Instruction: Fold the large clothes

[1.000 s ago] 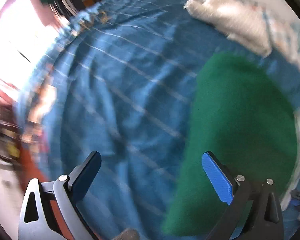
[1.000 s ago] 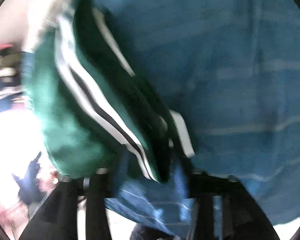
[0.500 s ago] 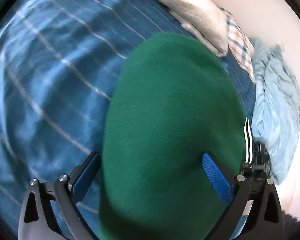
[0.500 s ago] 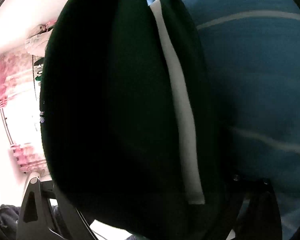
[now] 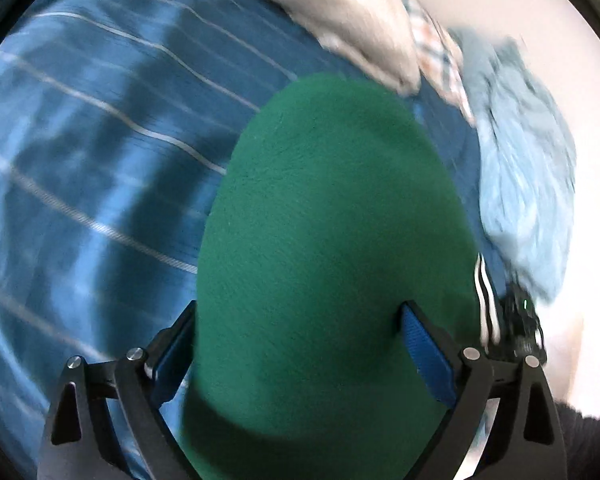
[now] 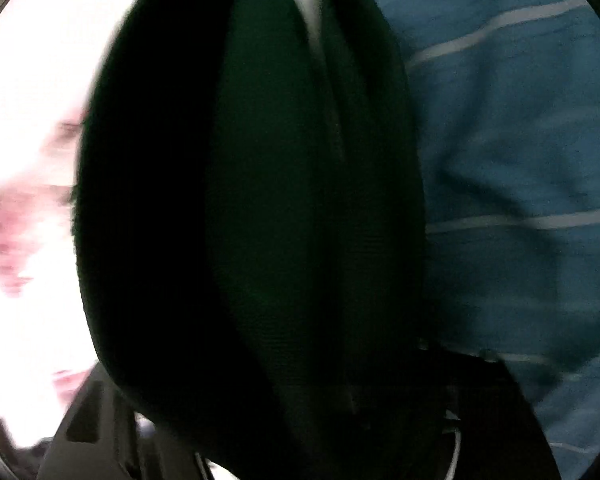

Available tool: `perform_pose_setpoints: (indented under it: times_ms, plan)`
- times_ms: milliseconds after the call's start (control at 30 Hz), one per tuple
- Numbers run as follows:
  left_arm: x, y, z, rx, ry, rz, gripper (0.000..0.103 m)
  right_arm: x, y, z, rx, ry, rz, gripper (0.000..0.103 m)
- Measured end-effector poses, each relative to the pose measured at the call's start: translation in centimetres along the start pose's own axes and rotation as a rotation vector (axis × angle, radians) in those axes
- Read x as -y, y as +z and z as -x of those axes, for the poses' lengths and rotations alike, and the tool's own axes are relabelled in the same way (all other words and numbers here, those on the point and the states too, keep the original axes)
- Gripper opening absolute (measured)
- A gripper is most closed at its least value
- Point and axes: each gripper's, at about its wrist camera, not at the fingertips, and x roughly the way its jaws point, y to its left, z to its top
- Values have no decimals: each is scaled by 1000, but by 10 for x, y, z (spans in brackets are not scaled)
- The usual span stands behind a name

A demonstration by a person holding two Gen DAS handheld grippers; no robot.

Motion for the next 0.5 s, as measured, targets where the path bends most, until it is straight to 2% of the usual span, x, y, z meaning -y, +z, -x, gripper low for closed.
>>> perform_pose_setpoints:
  times_ms: [33, 133, 233, 300, 367, 500]
  plan:
    - [-1, 3, -3, -23, -13, -35, 96, 1, -1, -2, 14, -4, 10, 84]
    - [-3, 8, -7, -60, -49, -88, 96, 8, -4, -13, 33, 55, 21, 94]
    - [4, 9, -3, -57, -64, -153, 96, 7, -8, -19, 85, 99, -26, 93]
    - [11, 7, 5, -45, -58, -198, 96, -2, -15, -15, 120, 115, -30, 66]
    - [19, 10, 12, -32, -59, -221, 96, -15, -25, -9, 152, 159, -27, 55]
    - [27, 25, 27, -15, -75, -229, 96, -44, -38, 2, 170, 178, -20, 49]
